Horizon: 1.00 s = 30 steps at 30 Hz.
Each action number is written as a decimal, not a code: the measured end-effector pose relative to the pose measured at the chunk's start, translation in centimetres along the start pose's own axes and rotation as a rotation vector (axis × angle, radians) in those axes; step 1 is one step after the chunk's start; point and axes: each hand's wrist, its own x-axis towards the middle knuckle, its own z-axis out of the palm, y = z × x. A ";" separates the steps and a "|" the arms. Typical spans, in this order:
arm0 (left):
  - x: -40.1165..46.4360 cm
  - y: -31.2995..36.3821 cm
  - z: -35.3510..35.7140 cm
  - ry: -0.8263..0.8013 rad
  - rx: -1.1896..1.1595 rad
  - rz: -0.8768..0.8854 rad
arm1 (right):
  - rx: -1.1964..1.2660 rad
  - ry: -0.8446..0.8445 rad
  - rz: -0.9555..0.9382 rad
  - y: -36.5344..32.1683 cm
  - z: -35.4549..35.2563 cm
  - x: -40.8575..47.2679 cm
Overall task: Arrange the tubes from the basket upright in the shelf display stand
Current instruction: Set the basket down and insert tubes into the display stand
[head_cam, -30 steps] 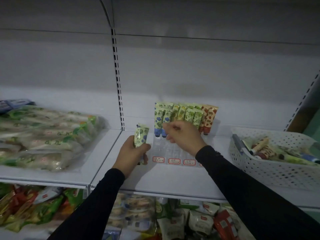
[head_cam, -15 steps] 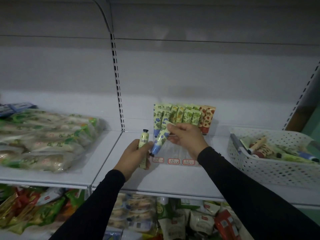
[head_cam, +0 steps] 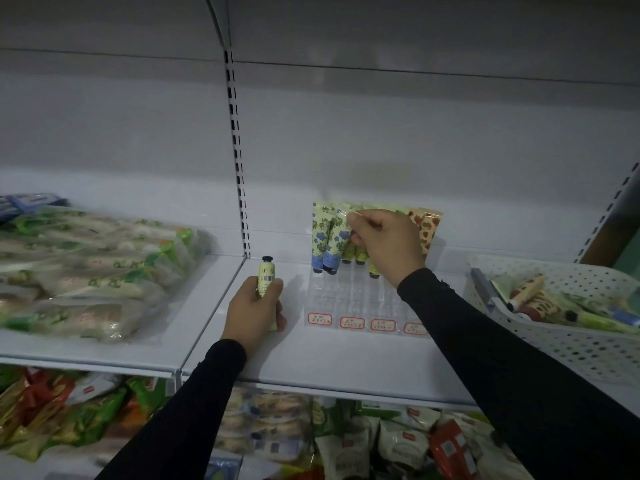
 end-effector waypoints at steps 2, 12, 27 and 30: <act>0.0 -0.2 0.0 -0.001 -0.009 0.000 | -0.007 -0.001 -0.003 0.0 0.3 -0.1; -0.1 -0.3 0.0 -0.009 0.010 0.007 | 0.035 -0.008 0.039 0.5 2.1 -0.7; -0.2 -0.3 -0.1 -0.015 0.031 0.018 | -0.145 -0.021 -0.054 0.4 2.8 -0.7; -0.4 -0.1 0.1 -0.010 0.039 0.016 | -0.128 -0.016 -0.036 0.3 2.8 -0.6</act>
